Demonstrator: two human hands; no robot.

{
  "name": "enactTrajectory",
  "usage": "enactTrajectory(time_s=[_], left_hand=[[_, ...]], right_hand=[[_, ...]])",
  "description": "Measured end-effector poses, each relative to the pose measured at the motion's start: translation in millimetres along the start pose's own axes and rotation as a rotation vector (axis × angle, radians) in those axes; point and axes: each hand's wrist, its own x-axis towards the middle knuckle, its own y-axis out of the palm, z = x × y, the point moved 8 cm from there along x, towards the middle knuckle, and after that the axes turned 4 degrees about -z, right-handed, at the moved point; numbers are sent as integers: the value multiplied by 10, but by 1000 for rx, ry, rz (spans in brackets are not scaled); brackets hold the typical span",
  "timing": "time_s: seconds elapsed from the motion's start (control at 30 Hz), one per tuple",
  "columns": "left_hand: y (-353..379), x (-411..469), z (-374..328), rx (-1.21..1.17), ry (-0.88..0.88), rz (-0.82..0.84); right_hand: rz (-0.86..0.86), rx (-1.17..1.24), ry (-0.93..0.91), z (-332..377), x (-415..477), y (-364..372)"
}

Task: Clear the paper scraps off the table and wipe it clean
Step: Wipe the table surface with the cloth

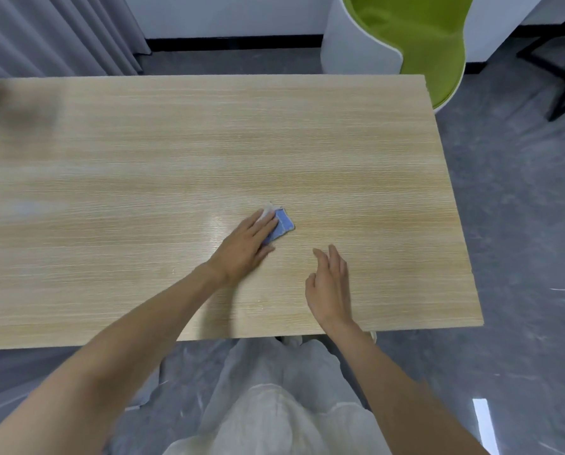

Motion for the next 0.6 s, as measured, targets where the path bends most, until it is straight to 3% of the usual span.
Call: enactTrajectory(time_s=[0.2, 0.4, 0.47, 0.57, 0.6], left_hand=[[103, -35, -114, -144, -229, -197], [84, -24, -161, -113, -309, -226], [209, 17, -485, -183, -169, -135], [267, 25, -781, -64, 318, -30], [190, 90, -613, -100, 291, -24]], right_hand=[[10, -52, -31, -12, -30, 11], [0, -43, -33, -10, -18, 7], [9, -44, -21, -49, -28, 41], [63, -60, 62, -192, -31, 93], [93, -102, 61, -224, -34, 119]])
